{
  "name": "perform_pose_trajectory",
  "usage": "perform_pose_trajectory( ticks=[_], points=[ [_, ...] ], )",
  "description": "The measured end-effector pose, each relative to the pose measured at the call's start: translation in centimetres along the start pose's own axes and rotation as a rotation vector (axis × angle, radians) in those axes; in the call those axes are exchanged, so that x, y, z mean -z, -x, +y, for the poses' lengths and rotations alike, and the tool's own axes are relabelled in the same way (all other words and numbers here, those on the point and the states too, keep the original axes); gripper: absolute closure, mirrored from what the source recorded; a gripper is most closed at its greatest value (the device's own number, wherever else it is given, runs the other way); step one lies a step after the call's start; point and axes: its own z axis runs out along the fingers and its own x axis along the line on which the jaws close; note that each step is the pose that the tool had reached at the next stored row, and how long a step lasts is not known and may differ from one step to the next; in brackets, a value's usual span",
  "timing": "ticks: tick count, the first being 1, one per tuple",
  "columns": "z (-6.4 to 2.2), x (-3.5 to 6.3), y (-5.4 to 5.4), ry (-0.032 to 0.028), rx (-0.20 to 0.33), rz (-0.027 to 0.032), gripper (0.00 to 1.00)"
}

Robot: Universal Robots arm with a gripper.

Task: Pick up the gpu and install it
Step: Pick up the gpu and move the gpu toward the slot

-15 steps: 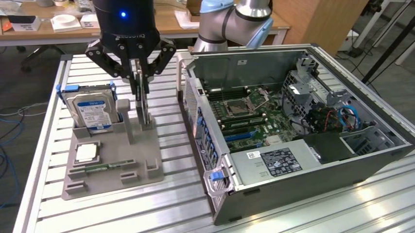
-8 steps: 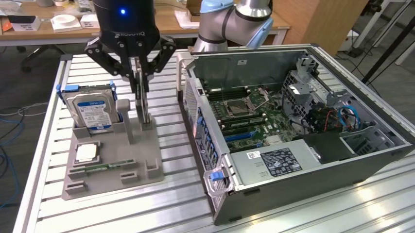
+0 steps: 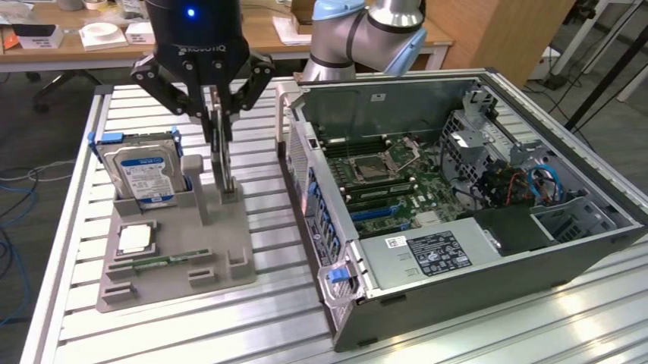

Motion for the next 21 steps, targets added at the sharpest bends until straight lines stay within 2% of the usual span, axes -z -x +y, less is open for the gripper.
perform_pose_trajectory(
  ticks=[21],
  points=[
    [0.02,0.70,0.02,0.0001,0.000,-0.0001,0.74]
  ],
)
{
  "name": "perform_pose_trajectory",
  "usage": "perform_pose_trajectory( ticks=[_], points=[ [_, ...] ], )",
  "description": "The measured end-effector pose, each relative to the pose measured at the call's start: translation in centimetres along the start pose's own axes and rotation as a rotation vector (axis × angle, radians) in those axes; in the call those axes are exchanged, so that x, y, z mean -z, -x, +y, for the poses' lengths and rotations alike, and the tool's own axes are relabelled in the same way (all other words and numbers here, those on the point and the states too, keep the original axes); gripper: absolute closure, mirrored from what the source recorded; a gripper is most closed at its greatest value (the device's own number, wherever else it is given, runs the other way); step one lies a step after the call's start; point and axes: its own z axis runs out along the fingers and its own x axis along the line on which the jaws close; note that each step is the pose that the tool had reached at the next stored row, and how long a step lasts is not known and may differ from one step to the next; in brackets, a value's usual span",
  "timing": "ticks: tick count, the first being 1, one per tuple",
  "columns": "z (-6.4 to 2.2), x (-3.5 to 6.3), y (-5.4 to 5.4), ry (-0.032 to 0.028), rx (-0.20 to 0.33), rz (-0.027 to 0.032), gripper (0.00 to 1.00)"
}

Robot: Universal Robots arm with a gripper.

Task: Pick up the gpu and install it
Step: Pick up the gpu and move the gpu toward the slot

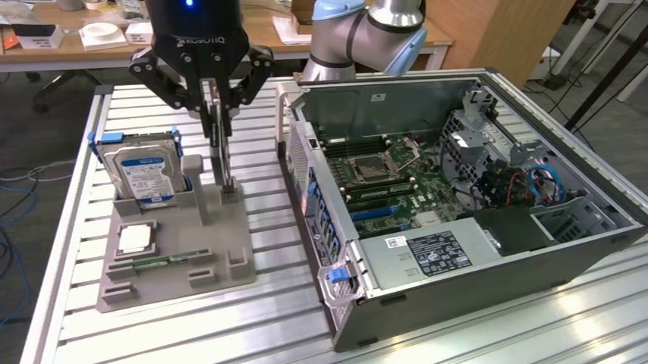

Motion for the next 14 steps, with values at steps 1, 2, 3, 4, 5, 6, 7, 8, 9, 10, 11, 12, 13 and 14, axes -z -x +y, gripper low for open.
perform_pose_trajectory(
  ticks=[1,2,3,4,5,6,7,8,9,10,11,12,13,14],
  points=[
    [0.00,0.02,0.00,0.0000,0.000,0.0000,0.74],
    [0.00,0.04,0.00,0.0000,0.000,0.0000,0.74],
    [0.00,0.06,0.01,-0.0001,0.000,0.0000,0.74],
    [0.00,0.08,0.00,-0.0001,0.000,0.0000,0.74],
    [0.00,0.10,0.00,-0.0001,0.000,0.0001,0.74],
    [0.00,0.13,0.00,-0.0001,0.000,0.0000,0.74],
    [0.01,0.15,0.01,-0.0002,0.000,0.0001,0.74],
    [0.01,0.17,0.00,-0.0001,0.000,0.0000,0.74],
    [0.01,0.20,0.01,-0.0001,0.000,0.0000,0.74],
    [0.01,0.22,0.01,0.0000,0.000,0.0000,0.74],
    [0.01,0.25,0.01,-0.0001,0.000,0.0001,0.74],
    [0.01,0.28,0.01,-0.0002,0.000,0.0001,0.74],
    [0.01,0.31,0.01,-0.0001,0.000,0.0001,0.74],
    [0.01,0.32,0.01,-0.0001,0.000,0.0000,0.74]
  ],
)
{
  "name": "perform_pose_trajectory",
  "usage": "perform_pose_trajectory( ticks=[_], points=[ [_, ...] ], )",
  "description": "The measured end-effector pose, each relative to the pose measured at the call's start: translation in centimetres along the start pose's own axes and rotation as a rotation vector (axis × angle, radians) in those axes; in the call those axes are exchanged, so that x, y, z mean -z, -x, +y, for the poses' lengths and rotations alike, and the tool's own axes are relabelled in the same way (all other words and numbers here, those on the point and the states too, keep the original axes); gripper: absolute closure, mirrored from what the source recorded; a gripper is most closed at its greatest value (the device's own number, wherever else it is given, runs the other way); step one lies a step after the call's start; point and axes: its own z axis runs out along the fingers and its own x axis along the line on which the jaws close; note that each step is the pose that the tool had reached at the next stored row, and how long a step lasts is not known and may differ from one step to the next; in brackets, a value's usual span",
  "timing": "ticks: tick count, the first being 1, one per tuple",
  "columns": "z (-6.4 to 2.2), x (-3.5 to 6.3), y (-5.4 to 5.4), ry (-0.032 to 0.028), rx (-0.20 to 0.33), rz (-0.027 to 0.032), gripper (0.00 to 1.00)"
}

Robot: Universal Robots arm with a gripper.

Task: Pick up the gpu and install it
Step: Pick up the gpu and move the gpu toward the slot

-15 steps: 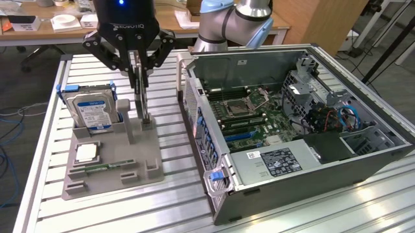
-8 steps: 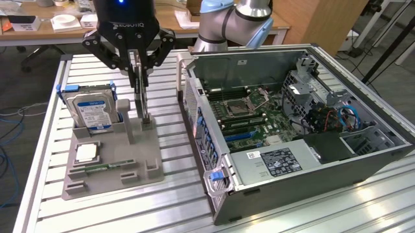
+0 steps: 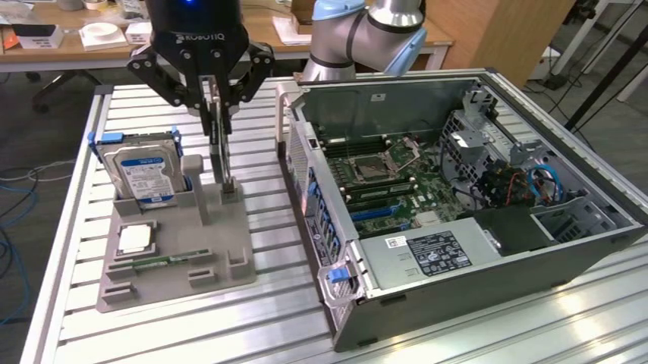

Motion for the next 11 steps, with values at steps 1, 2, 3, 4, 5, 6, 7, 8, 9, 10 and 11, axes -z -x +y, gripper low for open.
perform_pose_trajectory(
  ticks=[1,2,3,4,5,6,7,8,9,10,11],
  points=[
    [0.00,0.01,0.00,0.0001,0.000,-0.0001,0.74],
    [0.00,0.03,0.00,0.0000,0.000,-0.0001,0.74],
    [0.00,0.07,0.00,-0.0001,0.000,0.0001,0.74],
    [0.00,0.11,0.00,-0.0001,0.000,0.0001,0.74],
    [0.00,0.14,0.00,-0.0001,0.000,0.0001,0.74],
    [0.01,0.15,0.00,0.0000,0.000,-0.0001,0.74],
    [0.01,0.15,0.01,0.0001,0.000,-0.0002,0.74],
    [0.01,0.20,0.00,-0.0001,0.000,0.0001,0.74],
    [0.01,0.24,0.01,-0.0001,0.000,0.0001,0.74],
    [0.01,0.29,0.01,-0.0001,0.000,0.0001,0.74],
    [0.01,0.34,0.01,0.0000,0.000,0.0000,0.74]
  ],
)
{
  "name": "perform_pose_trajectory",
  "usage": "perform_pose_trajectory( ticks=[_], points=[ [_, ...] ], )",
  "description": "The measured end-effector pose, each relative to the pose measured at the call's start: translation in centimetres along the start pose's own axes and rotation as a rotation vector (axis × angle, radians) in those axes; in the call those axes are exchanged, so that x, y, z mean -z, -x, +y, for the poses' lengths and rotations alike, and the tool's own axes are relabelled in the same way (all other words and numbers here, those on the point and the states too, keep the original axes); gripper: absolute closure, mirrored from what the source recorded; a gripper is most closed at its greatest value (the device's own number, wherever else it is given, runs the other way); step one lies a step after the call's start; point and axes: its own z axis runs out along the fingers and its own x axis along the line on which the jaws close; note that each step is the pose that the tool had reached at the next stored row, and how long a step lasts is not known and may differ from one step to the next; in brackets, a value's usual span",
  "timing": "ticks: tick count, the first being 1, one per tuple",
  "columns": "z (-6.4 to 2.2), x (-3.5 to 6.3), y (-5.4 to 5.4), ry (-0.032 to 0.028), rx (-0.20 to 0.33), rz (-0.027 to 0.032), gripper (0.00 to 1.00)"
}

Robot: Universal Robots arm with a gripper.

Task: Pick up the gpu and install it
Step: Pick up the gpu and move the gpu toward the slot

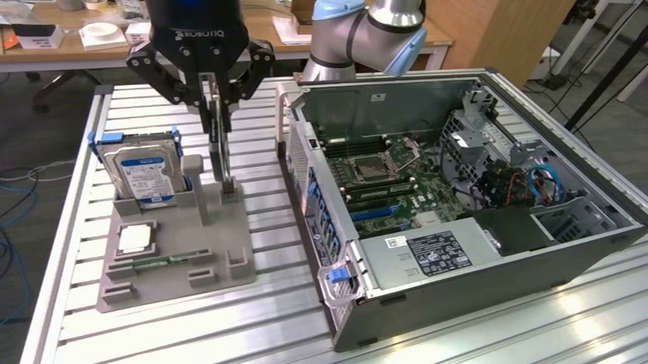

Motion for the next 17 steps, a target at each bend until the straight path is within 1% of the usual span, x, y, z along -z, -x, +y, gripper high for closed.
perform_pose_trajectory(
  ticks=[17],
  points=[
    [0.04,1.31,0.0,0.0000,0.000,0.0000,0.74]
  ],
)
